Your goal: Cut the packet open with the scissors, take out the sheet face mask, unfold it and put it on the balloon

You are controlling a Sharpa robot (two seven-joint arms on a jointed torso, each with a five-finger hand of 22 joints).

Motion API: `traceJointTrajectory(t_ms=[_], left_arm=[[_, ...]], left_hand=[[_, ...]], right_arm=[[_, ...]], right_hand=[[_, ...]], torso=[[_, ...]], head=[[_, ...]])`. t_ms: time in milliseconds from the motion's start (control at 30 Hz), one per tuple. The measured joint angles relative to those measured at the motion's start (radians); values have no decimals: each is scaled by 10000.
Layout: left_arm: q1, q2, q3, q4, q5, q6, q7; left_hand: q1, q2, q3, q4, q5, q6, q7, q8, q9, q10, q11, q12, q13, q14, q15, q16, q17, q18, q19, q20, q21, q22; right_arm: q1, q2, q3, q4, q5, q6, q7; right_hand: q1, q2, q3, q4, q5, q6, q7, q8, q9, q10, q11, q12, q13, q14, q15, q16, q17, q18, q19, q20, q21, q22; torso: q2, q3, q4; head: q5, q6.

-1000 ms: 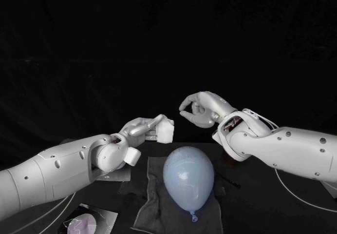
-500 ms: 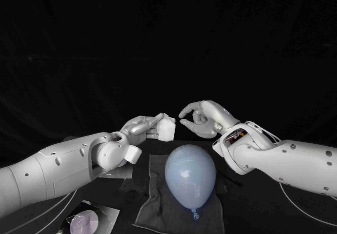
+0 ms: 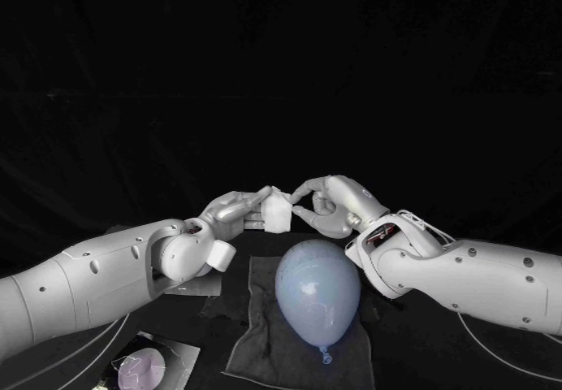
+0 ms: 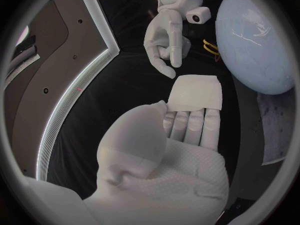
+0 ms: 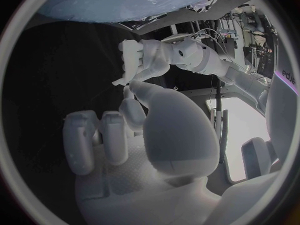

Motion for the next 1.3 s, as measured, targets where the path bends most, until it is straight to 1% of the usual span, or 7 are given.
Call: traceJointTrajectory(t_ms=[167, 333, 500, 700, 767, 933, 1300], left_arm=[[0, -34, 0, 68, 46, 34, 5], [0, -55, 0, 144, 72, 59, 7], [0, -74, 0, 182, 83, 77, 9], [0, -79, 0, 201, 89, 96, 12], [0, -81, -1, 207, 89, 105, 13], [0, -88, -2, 215, 77, 119, 21], [0, -94, -2, 235, 52, 124, 43]], left_hand=[[-78, -78, 352, 9, -1, 0, 0, 0, 0, 0, 0, 0, 0, -35, 34, -39, -13, -1, -58, 10, -16, 0], [-267, -135, 608, 4, -1, 0, 0, -37, -10, -54, 55, 0, -1, -70, 69, -39, -30, -3, -109, 36, -39, 1], [-407, -196, 825, 3, -1, -22, 21, -77, -10, -90, 19, 0, -1, -143, 69, -40, -46, -6, -199, 55, -77, 1], [-547, -258, 984, 16, -1, -38, 33, -77, -20, -137, 66, 0, 0, -163, 89, -40, -62, -8, -233, 89, -112, 1], [-564, -275, 1006, 16, 0, -51, 20, -77, -19, -160, 89, 0, -1, -179, 105, -40, -62, -9, -232, 89, -112, 1], [-623, -322, 1009, 14, 0, -51, 20, -125, -22, -160, 89, 0, -1, -179, 105, -39, -62, -11, -269, 121, -111, 1], [-657, -289, 1060, 17, 0, -88, 53, -126, -35, -195, 54, 0, -1, -179, 106, -39, -72, -14, -304, 88, -111, 1]], right_arm=[[-32, 234, 0, -107, -200, -111, -174], [-57, 438, 0, -219, -387, -280, -432], [-63, 585, 3, -310, -512, -475, -679], [-69, 783, 8, -488, -580, -613, -960], [-72, 821, 9, -524, -585, -640, -1022], [-77, 848, 17, -570, -573, -695, -1119], [-80, 948, 24, -649, -542, -641, -1270]], right_hand=[[-201, -201, -126, 105, -115, 5, 48, -232, -79, 0, 0, 0, -27, -1, 72, 0, -7, 0, -15, 55, -8, 2], [-242, -235, -193, 173, -115, -5, 57, -296, -98, 0, 0, 0, -53, 0, 72, -4, -8, 0, 2, 74, -9, 2], [-309, -168, -221, 201, -115, -5, 57, -335, -110, 0, 0, 0, -54, 0, 71, -5, -6, 0, 1, 74, -17, 1], [-354, -201, -275, 255, -115, -5, 55, -402, -126, -38, 37, -1, -53, 0, 72, -7, -3, 0, 1, 74, -19, -3], [-430, -125, -317, 296, -115, -5, 55, -443, -144, -38, 37, -1, -62, 0, 71, -7, 1, 0, 0, 74, -20, -6], [-441, -115, -322, 302, -115, -38, 87, -480, -150, -38, 37, -1, -73, 0, 72, -29, 1, 0, -1, 74, -27, -5], [-493, -167, -385, 365, -157, -43, 89, -517, -160, -74, 73, -31, -103, -1, 72, -47, 0, 0, -18, 89, -28, 1]], torso=[[0, 0, -1], [0, 0, 3], [4, 1, 1], [6, 1, -1], [7, 1, -1], [9, 0, -1], [-6, 0, -8]], head=[[7, 4], [13, 32], [22, 45], [11, 51], [9, 52], [1, 36], [5, -1]])
